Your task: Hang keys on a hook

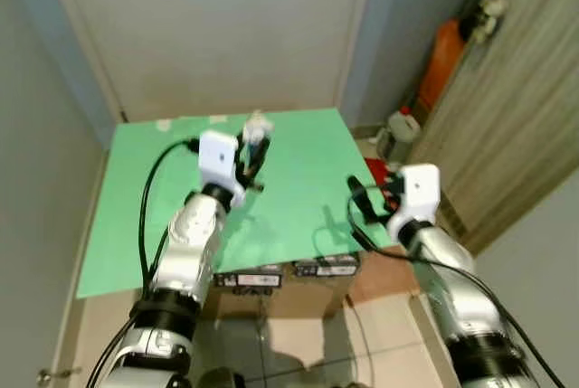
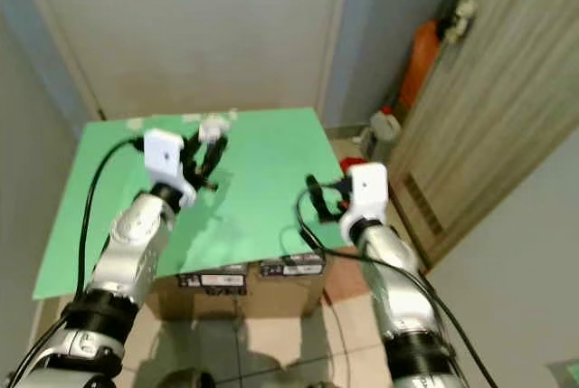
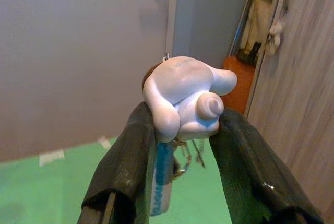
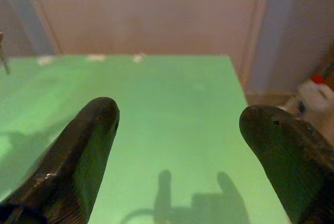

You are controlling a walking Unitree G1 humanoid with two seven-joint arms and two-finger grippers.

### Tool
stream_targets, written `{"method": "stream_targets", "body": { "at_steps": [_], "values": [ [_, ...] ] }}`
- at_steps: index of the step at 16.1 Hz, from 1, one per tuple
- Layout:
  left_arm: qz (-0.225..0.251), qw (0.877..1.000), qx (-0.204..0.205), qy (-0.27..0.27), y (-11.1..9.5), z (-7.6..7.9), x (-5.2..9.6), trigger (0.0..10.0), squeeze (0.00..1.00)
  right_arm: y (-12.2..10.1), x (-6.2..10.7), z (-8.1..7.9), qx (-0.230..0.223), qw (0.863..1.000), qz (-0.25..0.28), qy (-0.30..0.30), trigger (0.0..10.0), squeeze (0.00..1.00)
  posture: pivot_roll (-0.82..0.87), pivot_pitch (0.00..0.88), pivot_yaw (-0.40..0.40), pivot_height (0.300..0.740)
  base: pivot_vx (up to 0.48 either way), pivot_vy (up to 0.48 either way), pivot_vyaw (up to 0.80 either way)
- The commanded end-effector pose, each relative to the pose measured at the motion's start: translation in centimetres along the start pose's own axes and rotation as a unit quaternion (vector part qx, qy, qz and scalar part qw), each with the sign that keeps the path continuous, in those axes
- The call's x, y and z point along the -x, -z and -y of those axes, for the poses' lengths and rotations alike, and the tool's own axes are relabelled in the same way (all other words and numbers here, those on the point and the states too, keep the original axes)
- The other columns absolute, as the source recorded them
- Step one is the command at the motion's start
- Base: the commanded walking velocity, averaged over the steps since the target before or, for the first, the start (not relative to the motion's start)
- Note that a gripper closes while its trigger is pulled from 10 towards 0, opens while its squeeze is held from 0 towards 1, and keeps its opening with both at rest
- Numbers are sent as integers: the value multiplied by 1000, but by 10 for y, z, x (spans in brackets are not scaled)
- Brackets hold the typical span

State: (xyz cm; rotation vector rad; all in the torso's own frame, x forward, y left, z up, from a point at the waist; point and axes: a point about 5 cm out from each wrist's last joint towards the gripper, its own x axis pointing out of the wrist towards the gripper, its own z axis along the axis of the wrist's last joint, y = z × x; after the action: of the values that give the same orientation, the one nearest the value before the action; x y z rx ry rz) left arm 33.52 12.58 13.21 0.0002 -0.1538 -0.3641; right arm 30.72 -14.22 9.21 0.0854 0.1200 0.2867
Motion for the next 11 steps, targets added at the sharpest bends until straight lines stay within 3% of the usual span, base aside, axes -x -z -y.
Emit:
{"method": "stream_targets", "body": {
  "at_steps": [1,5,8,11],
  "values": [
    [12,1000,2,10,-11,2,-3,0,0,1,-4,2,0,1000,4,9,10000,0,87,0,-12,740,0,0,0],
    [12,1000,-12,11,-20,-2,2,0,0,3,-13,-6,-4,1000,13,2,10000,0,94,0,-11,740,0,0,0],
    [7,1000,1,9,-16,10,14,0,0,5,-13,0,4,1000,18,5,10000,0,65,0,-19,740,0,0,0],
    [17,1000,21,5,-18,19,13,0,0,4,-13,4,10,1000,24,8,10000,0,48,0,-17,740,0,0,0]
  ]
}}
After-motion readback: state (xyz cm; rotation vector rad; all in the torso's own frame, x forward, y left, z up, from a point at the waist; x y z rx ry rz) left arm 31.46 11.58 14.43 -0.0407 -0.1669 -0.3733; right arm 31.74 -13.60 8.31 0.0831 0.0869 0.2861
